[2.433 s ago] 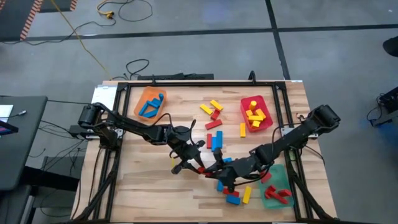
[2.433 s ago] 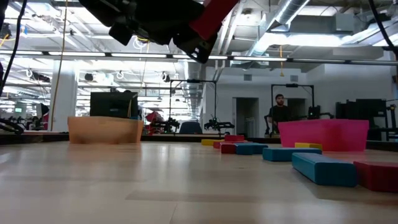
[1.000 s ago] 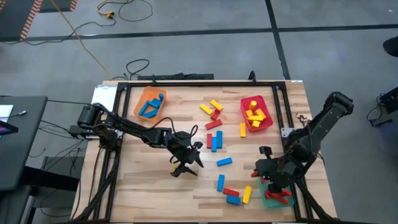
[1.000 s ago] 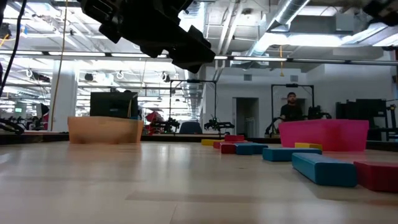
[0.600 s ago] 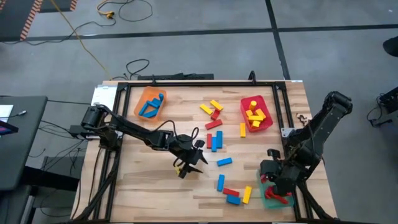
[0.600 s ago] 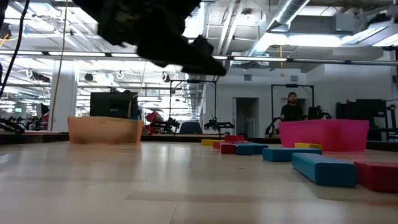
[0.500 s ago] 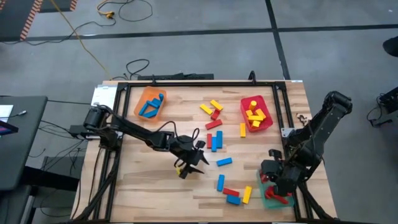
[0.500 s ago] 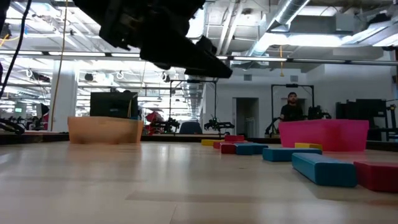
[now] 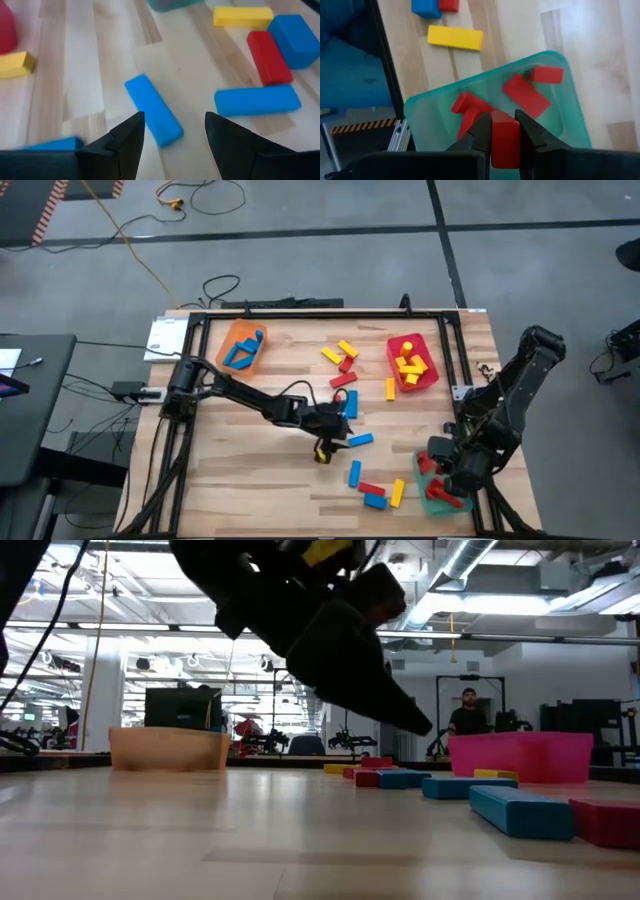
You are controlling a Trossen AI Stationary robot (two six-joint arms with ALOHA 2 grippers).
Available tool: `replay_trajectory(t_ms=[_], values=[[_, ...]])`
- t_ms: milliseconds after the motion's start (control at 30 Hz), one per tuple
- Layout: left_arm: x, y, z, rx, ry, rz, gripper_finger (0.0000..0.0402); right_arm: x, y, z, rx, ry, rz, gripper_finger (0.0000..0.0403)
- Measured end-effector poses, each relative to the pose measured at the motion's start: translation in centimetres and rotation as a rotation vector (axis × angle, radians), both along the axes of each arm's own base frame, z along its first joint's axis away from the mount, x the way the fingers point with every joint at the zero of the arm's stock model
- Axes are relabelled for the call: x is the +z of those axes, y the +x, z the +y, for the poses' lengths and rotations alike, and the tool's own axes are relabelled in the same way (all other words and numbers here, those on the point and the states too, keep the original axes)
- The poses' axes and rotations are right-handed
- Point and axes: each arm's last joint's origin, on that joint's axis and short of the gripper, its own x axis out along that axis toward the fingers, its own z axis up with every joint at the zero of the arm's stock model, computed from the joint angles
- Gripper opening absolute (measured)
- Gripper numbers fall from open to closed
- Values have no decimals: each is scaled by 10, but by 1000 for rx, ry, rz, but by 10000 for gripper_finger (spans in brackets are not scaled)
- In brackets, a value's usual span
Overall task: Sort blocks
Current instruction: Put the red rectangle block into the green bin
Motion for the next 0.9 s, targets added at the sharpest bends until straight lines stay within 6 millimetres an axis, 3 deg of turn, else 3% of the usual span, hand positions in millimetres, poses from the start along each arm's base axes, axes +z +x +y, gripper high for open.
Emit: replay_trajectory(t_ms=[600, 900], values=[[-8, 2, -13, 109, -37, 5, 203, -17, -3, -4, -42, -33, 43, 64], [-30, 8, -14, 228, -41, 12, 203, -17, -3, -4, -67, -21, 44, 67]])
